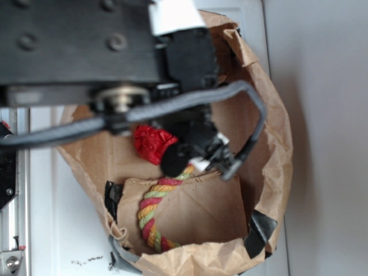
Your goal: Grab the green sponge.
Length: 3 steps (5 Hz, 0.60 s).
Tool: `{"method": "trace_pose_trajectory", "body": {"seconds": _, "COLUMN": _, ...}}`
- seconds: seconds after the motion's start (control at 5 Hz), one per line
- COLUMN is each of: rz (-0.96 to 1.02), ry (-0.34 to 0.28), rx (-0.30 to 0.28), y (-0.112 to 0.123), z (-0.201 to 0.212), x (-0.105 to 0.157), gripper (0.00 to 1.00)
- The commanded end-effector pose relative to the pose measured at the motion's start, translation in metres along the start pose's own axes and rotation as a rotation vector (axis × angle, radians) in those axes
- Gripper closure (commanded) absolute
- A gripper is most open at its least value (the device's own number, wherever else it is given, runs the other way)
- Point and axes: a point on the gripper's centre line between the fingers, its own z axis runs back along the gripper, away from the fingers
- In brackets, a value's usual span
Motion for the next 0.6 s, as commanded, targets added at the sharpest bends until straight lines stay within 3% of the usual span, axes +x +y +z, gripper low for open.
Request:
{"method": "trace_pose_trajectory", "body": {"seconds": 0.0, "rz": 0.107, "ry": -0.020, "rx": 0.045, "y": 0.026, "z": -0.030, "x": 0.018, "gripper": 0.00}}
{"method": "trace_pose_trajectory", "body": {"seconds": 0.4, "rz": 0.096, "ry": -0.031, "rx": 0.122, "y": 0.047, "z": -0.055, "x": 0.022, "gripper": 0.00}}
